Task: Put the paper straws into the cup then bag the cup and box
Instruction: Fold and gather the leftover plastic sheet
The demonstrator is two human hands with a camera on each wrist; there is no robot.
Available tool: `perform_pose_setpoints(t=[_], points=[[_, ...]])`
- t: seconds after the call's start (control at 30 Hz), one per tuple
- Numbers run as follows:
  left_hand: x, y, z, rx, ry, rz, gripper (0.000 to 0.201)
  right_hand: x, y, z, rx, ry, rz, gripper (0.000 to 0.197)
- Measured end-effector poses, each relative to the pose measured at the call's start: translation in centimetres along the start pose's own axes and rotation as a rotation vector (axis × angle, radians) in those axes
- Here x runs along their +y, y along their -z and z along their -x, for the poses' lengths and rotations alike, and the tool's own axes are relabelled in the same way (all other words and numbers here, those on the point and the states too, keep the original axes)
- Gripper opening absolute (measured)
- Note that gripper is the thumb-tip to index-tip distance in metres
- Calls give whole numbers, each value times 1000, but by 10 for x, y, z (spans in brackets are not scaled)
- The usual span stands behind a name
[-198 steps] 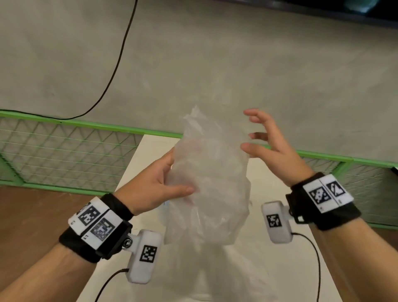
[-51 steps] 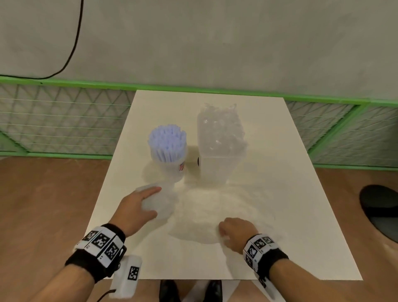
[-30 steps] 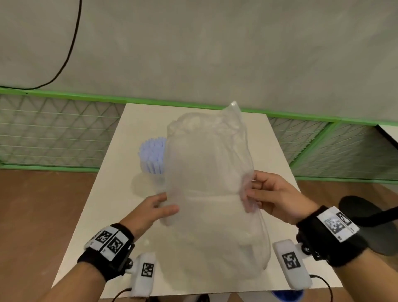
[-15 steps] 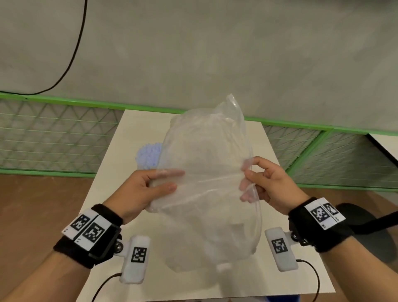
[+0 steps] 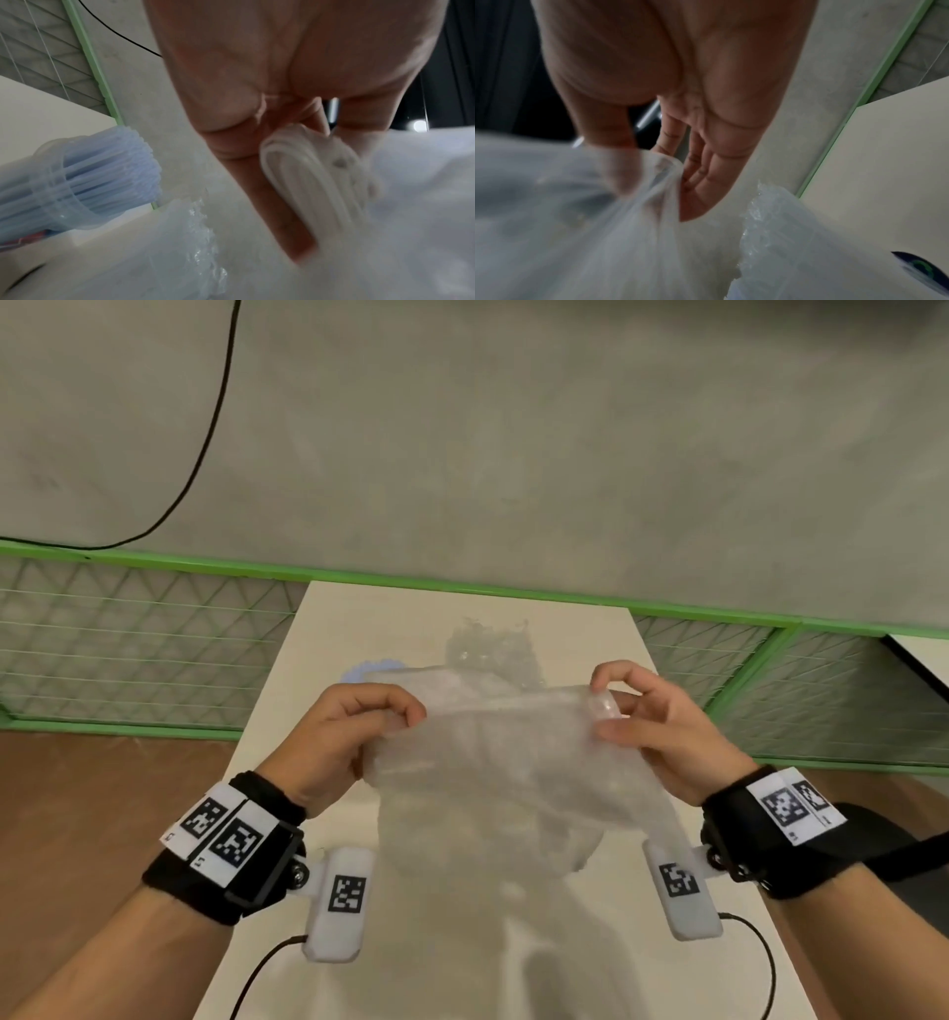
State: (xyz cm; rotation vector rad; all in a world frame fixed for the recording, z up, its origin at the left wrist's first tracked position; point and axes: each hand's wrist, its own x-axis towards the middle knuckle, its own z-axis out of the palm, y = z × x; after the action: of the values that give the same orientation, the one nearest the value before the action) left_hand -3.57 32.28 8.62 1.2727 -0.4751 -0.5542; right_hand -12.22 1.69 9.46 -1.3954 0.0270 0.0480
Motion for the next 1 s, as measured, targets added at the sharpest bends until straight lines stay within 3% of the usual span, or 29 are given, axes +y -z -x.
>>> perform_pose_setpoints(t=[0.07, 0.17, 0.23, 0.3, 0.4, 0.47, 0.53, 0.67, 0.77, 0.87, 1.0], points=[[4, 0, 5, 39, -2, 97, 25, -1, 1, 1, 29, 60, 39, 32], [2, 5, 11, 157, -16, 140, 45, -5, 0, 3, 159, 184, -5, 18], [-8, 6, 14, 184, 37, 90, 60, -5, -1, 3, 241, 216, -21, 29], [-16, 3, 15, 117, 141, 8, 81, -6, -5, 4, 276, 206, 22, 47], [-23, -6, 16, -37, 248, -64, 100, -12, -15, 4, 250, 177, 29, 43], [-19, -12, 15, -82, 256, -104, 93, -16, -18, 6, 201, 130, 19, 38], [-9, -21, 13, -117, 266, -131, 73, -19, -18, 8, 131, 96, 128, 41], [1, -27, 4, -127, 251, -227, 21, -21, -16, 10, 41, 111, 589, 74], [0, -21, -2, -63, 273, -220, 32, -20, -9, 10, -24, 130, 715, 91], [3, -20, -3, 1, 303, -22, 32, -20, -7, 11, -7, 120, 679, 96], [7, -32, 2, -82, 298, 5, 45, -17, -17, 8, 61, 142, 792, 98]])
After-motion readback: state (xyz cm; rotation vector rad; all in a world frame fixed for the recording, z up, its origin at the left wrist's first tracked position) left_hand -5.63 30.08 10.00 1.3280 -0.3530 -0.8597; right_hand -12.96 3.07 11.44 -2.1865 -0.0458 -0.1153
